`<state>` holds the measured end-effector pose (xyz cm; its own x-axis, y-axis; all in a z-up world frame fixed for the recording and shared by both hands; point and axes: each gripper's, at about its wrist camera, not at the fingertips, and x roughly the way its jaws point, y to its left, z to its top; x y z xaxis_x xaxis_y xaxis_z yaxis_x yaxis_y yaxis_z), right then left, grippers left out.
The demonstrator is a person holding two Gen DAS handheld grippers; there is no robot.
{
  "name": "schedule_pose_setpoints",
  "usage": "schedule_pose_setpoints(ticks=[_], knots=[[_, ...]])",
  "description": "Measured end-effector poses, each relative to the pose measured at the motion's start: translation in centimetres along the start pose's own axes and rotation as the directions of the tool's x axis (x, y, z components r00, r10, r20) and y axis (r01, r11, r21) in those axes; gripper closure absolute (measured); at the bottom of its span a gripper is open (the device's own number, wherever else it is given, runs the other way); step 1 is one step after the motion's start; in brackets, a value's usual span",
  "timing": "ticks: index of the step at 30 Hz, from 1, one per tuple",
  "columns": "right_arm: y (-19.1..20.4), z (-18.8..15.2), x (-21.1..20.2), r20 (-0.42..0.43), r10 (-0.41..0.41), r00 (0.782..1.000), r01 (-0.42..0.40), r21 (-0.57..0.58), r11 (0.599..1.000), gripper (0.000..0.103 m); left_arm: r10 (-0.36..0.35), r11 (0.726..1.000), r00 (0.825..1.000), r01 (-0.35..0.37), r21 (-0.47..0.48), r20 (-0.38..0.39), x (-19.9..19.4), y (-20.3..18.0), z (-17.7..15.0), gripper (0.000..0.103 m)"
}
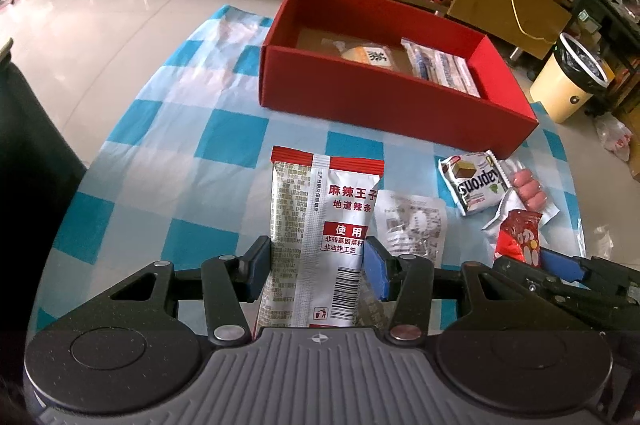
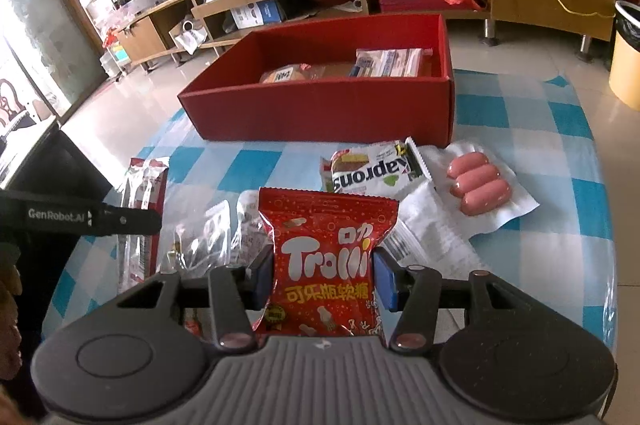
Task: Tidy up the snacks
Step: 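Grasp the red-and-white spicy strip packet with the left gripper while the right gripper grasps the red Trolli bag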
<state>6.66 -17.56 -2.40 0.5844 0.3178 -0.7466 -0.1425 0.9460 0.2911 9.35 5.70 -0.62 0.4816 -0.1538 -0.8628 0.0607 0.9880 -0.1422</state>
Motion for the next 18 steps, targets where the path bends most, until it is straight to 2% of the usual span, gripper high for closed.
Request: schedule_pose_setpoints(ticks=[18], knots=[[-0.7,1.8,-0.2,0.042,0.006,0.999,-0.007,0.028,1.0,0.053,-0.002,1.0,1.0,0.001,0.03,0.029,-0.2,-1.8,1.0,0.045]])
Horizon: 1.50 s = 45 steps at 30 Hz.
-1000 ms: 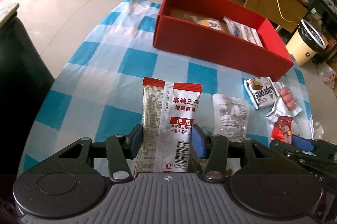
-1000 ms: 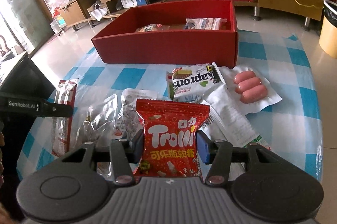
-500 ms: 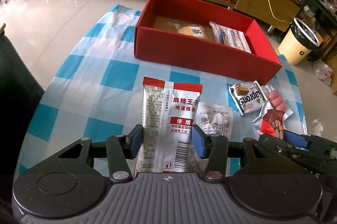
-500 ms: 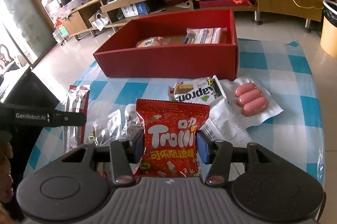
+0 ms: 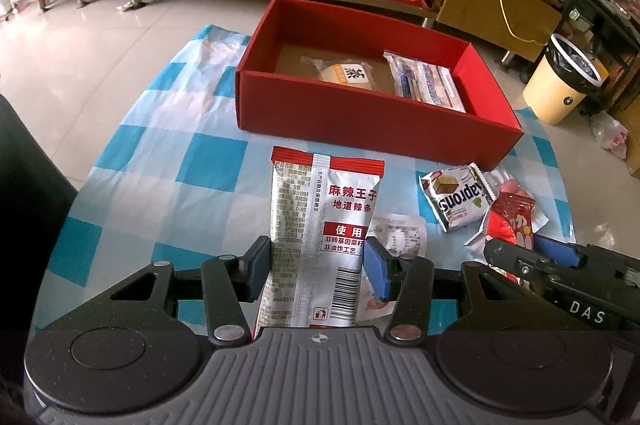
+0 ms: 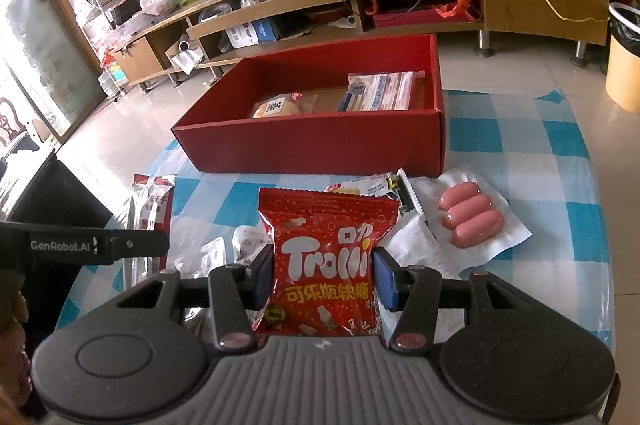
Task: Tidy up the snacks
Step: 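Grasp the red-and-white spicy strip packet with the left gripper while the right gripper grasps the red Trolli bag, then carry the spicy strip packet and Trolli bag over the red box with both grippers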
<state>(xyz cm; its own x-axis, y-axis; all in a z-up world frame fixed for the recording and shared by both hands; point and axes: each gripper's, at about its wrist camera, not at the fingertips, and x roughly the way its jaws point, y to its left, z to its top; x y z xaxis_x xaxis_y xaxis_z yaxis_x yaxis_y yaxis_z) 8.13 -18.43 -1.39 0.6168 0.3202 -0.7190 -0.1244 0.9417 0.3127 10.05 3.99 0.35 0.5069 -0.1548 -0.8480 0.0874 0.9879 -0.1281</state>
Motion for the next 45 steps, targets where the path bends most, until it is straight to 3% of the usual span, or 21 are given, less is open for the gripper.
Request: schedule_pose_setpoints(ticks=[23,45], knots=[[-0.1,2.1,0.2,0.028,0.012,1.0,-0.012,-0.003,1.0,0.053,-0.002,0.999,0.999,0.0,0.037,0.046,0.0,-2.1,2.1,0.045],[-1.5,6.7,2.0,0.078,-0.002,0.997,0.003,-0.015,1.0,0.053,0.007,0.999,0.996,-0.011,0.051,0.086,1.8,-3.5,6.4,0.045]])
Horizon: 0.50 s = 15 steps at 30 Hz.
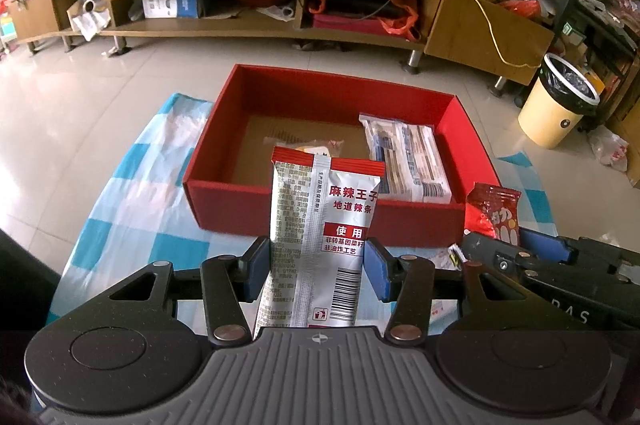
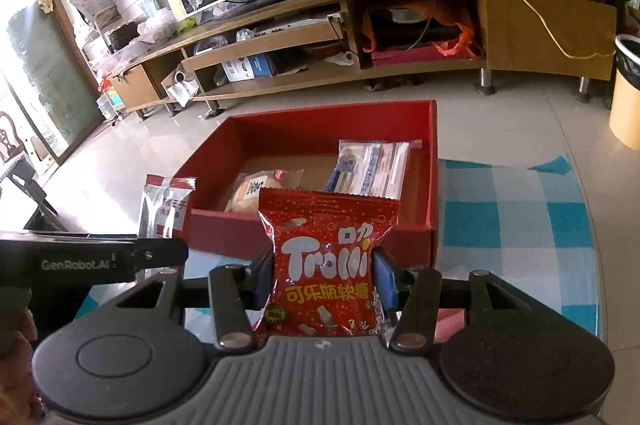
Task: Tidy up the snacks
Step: 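Carry the spicy strip packet and Trolli bag over the red box with both grippers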
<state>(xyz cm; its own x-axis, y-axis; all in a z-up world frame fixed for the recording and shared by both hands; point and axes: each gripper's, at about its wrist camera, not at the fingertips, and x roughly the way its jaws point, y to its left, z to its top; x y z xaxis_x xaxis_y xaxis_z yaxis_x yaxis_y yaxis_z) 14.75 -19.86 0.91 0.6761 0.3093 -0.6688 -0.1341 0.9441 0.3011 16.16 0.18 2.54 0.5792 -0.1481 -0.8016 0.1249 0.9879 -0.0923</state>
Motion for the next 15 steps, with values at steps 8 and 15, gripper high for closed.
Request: schedule_pose_setpoints(ticks=[8,15], knots=[[-0.2,1.4,1.0,0.005,-0.002,1.0,0.002,-0.015,1.0,0.053,0.003,1.0,1.0,-0.003,0.0,0.008,0.7,-0.1,1.2,0.045],[-0.6,3.1,2.1,0.016,-0.004,1.0,0.004,-0.021,1.0,0.053,0.012,1.0,1.0,-0.012,-0.001,0.021,2.0,-0.2,3.0,0.045]])
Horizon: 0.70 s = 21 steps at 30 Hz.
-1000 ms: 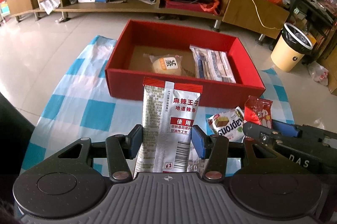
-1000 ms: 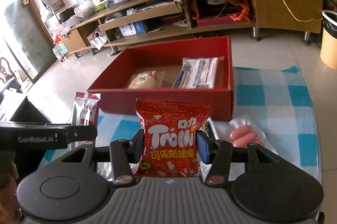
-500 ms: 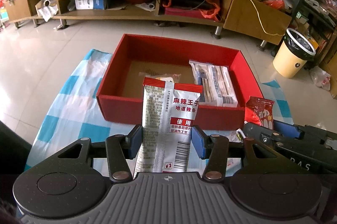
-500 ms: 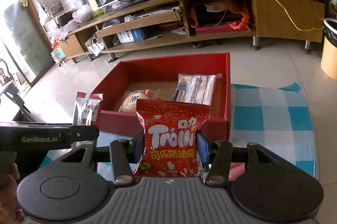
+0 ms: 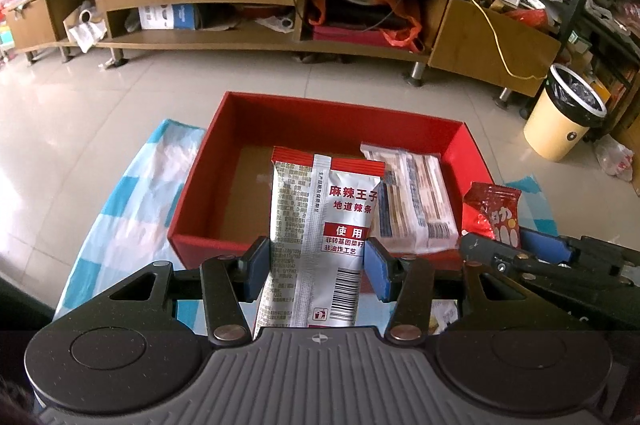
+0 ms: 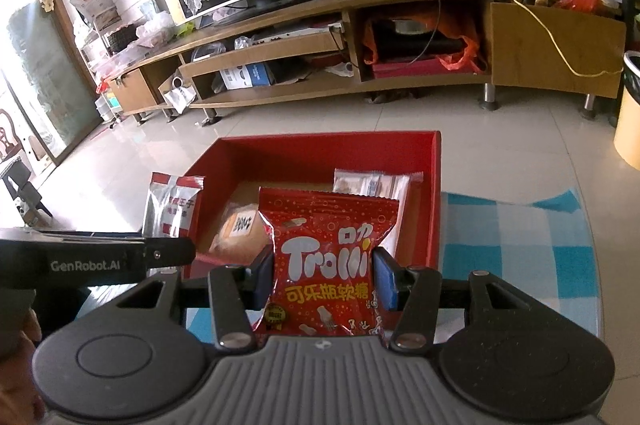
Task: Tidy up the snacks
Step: 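Carry the spicy strip packet and Trolli bag over the red box with both grippers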
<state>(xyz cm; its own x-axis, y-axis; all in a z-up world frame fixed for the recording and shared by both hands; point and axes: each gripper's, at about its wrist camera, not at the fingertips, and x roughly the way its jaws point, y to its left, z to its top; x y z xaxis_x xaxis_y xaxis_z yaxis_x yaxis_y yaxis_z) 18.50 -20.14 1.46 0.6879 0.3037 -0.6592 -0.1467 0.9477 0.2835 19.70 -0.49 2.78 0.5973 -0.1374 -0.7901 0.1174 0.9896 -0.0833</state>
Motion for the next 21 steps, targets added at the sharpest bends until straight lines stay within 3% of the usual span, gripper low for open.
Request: schedule_pose_setpoints(ticks=[21], knots=[[-2.4,4.4,6.5,-0.021,-0.019,1.0,0.02,0.024,1.0,0.053,0.037,0.999,0.999,-0.037,-0.002,0.01,5.7,-0.2,4.9,0.047]])
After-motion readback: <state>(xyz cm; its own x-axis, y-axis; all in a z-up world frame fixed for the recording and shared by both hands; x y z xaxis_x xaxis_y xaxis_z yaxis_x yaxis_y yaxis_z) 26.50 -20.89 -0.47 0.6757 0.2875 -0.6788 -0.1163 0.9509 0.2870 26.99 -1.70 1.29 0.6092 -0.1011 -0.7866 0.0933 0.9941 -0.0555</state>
